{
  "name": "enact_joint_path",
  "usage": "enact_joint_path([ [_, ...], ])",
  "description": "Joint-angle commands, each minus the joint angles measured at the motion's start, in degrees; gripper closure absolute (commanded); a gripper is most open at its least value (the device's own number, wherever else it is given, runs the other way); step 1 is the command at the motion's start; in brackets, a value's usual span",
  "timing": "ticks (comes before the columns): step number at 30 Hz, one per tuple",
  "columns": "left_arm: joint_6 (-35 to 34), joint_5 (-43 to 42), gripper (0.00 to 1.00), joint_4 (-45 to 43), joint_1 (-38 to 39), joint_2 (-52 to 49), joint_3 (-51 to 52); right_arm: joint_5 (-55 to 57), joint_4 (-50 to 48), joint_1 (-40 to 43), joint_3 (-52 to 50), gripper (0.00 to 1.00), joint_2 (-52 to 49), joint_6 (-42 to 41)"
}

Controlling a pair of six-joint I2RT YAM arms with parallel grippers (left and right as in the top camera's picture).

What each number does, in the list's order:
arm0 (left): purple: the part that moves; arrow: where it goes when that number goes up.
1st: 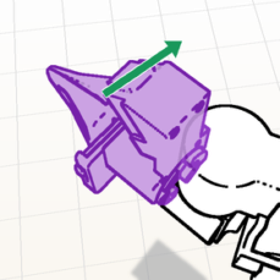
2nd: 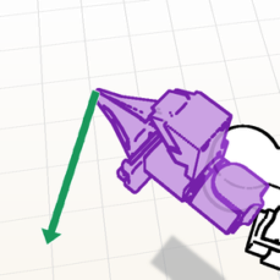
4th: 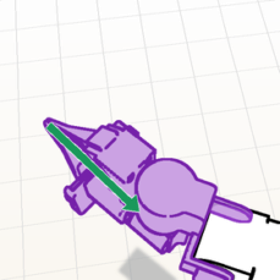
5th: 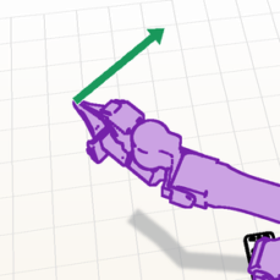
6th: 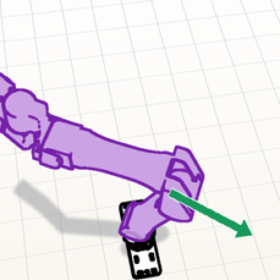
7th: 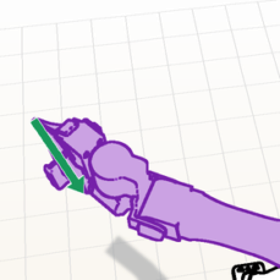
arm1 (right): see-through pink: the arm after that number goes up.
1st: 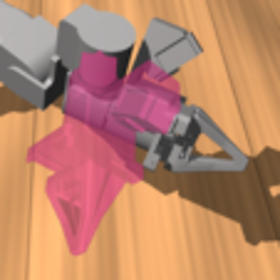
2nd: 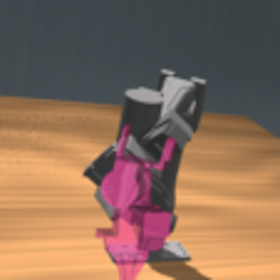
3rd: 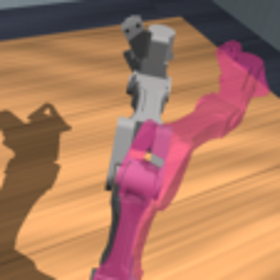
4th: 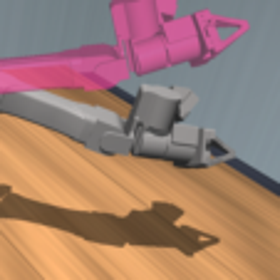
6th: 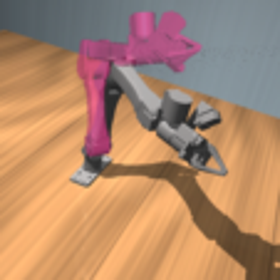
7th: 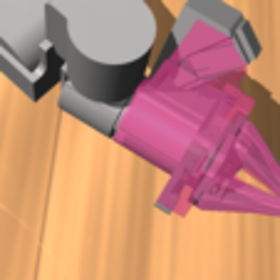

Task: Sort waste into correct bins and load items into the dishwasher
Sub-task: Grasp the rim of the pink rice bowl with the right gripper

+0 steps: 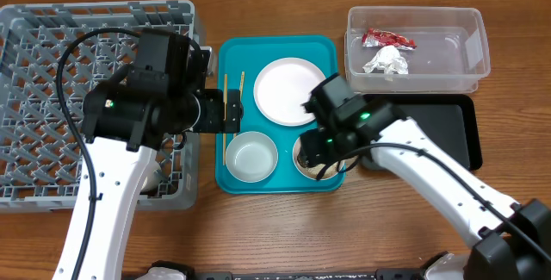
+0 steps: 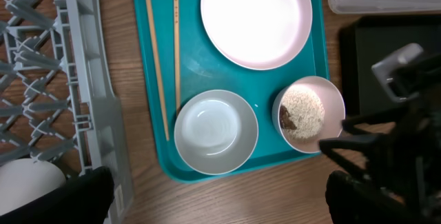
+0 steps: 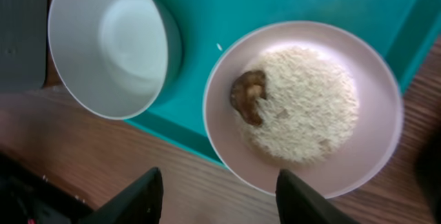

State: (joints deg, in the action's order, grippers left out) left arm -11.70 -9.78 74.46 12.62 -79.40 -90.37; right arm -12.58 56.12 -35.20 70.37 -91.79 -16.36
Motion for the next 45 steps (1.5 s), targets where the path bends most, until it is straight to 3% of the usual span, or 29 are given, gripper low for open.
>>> enact_joint_path([
  [1, -0.5, 0.8, 0.00, 0.7, -0.3, 1.5, -0.7, 4.6, -2.4, -1.8, 0.2, 0.48, -4.1, -5.8],
  [7, -0.5, 0.8, 0.00, 0.7, -0.3, 1.5, -0.7, 1.6, -7.3, -1.8, 1.9, 0.56, -10.6, -9.2],
  [14, -0.5, 0.8, 0.00, 1.5, -0.3, 1.5, -0.7, 1.7, -10.8, -1.8, 2.9, 0.64, -10.9, -12.5],
  [37, 0.0, 1.0, 0.00, 2.2, -0.3, 1.5, -0.7, 7.0, -15.7, -1.8, 2.9, 0.68, -15.7, -21.6],
  [41, 0.0, 1.0, 0.00, 2.3, -0.3, 1.5, -0.7, 7.0, -15.6, -1.8, 2.9, 0.72, -16.6, -21.9],
  [45, 0.0, 1.0, 0.00, 2.5, -0.3, 1.5, -0.7, 8.0, -15.9, -1.8, 2.9, 0.84, -16.7, -21.9],
])
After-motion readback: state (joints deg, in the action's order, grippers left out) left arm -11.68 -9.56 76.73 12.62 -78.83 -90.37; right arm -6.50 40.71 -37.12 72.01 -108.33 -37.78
